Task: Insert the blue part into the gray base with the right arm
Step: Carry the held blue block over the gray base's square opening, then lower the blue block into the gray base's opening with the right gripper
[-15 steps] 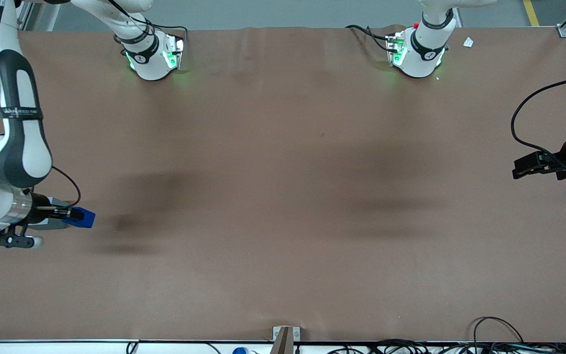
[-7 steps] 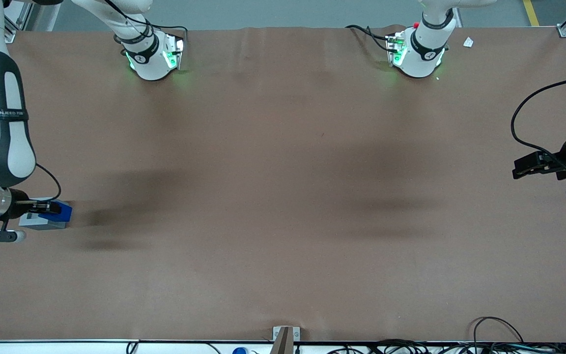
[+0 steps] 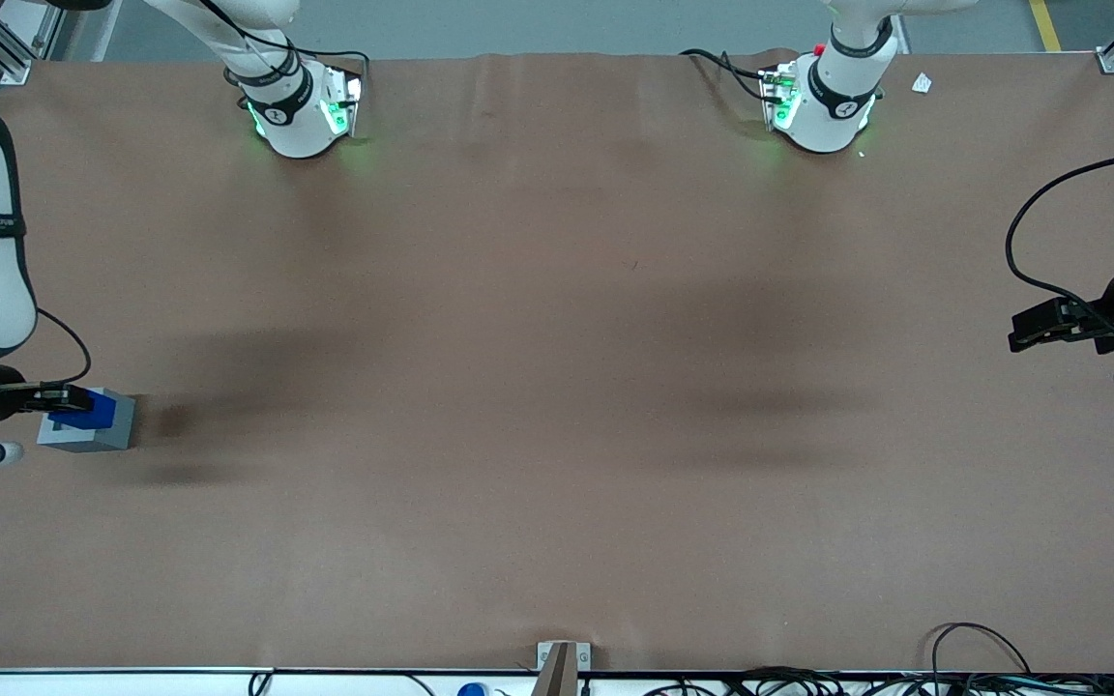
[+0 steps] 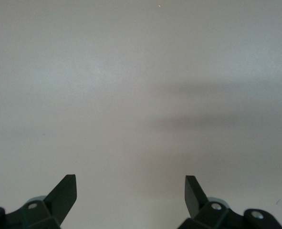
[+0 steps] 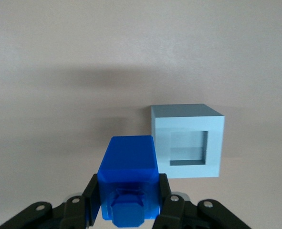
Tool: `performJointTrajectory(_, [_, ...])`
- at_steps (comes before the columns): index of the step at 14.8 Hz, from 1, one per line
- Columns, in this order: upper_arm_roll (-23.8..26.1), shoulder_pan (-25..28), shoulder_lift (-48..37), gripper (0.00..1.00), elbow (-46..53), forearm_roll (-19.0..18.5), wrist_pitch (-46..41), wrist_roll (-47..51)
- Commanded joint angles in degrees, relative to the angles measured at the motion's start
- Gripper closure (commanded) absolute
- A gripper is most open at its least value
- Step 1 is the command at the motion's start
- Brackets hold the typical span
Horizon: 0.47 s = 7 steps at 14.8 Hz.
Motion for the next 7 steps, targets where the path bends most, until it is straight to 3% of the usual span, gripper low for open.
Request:
performJointTrajectory(1, [1.0,-2.1,0.4,0.69,1.4,-0.9,-0.6,-2.6])
performJointTrajectory(7, [1.0,-4.7,2.4,0.69,2.7,-0.6,0.0,-2.6])
